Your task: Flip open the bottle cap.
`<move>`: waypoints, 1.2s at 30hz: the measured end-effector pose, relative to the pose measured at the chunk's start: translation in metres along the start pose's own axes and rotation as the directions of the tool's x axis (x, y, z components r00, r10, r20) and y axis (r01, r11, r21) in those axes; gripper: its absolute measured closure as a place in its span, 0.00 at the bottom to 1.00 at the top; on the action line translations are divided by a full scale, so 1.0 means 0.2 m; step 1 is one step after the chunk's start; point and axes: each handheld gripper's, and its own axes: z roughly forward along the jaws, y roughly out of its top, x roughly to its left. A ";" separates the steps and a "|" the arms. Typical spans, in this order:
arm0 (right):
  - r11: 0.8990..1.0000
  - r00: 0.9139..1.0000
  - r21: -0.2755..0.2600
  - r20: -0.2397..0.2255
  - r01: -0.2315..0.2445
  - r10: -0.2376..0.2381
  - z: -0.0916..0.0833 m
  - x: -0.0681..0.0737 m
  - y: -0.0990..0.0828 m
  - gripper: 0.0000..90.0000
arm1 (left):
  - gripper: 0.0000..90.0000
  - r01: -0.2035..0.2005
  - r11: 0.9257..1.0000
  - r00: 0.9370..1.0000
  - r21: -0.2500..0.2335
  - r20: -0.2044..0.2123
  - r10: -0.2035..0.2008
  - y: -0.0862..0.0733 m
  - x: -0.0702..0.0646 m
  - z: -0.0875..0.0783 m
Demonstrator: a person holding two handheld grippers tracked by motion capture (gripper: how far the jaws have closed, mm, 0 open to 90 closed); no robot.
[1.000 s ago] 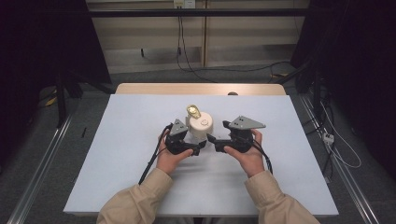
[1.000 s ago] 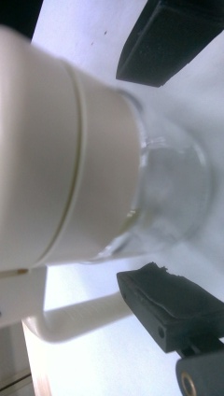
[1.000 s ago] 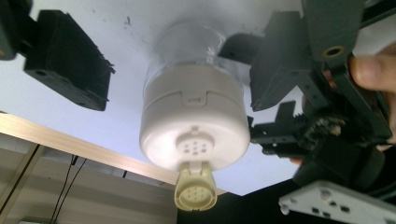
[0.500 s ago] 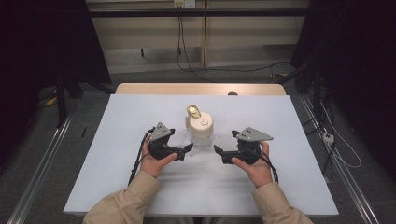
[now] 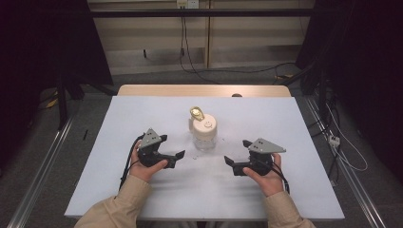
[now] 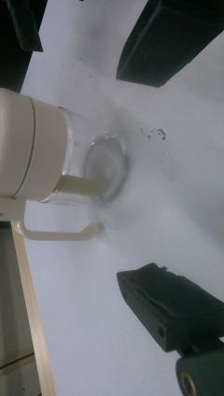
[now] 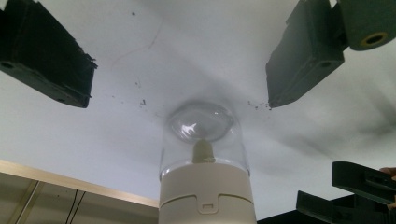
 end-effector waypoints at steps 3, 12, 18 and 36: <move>1.000 1.000 0.009 0.000 0.000 0.000 -0.02 -0.01 -0.02 0.08 | 0.05 -0.003 1.000 1.000 -0.001 -0.005 0.003 -0.01 0.00 -0.03; 1.000 1.000 0.008 0.005 -0.018 0.018 -0.08 -0.05 -0.07 0.08 | 0.06 -0.010 1.000 1.000 -0.001 0.001 0.010 -0.05 0.01 -0.10; 1.000 0.999 0.000 0.021 -0.029 0.029 -0.11 -0.07 -0.09 0.08 | 0.06 -0.001 1.000 1.000 0.001 -0.006 0.001 -0.07 0.04 -0.14; 0.999 0.998 -0.002 0.051 -0.042 0.043 -0.23 -0.12 -0.16 0.09 | 0.07 0.022 1.000 0.999 0.000 -0.039 -0.022 -0.14 0.11 -0.29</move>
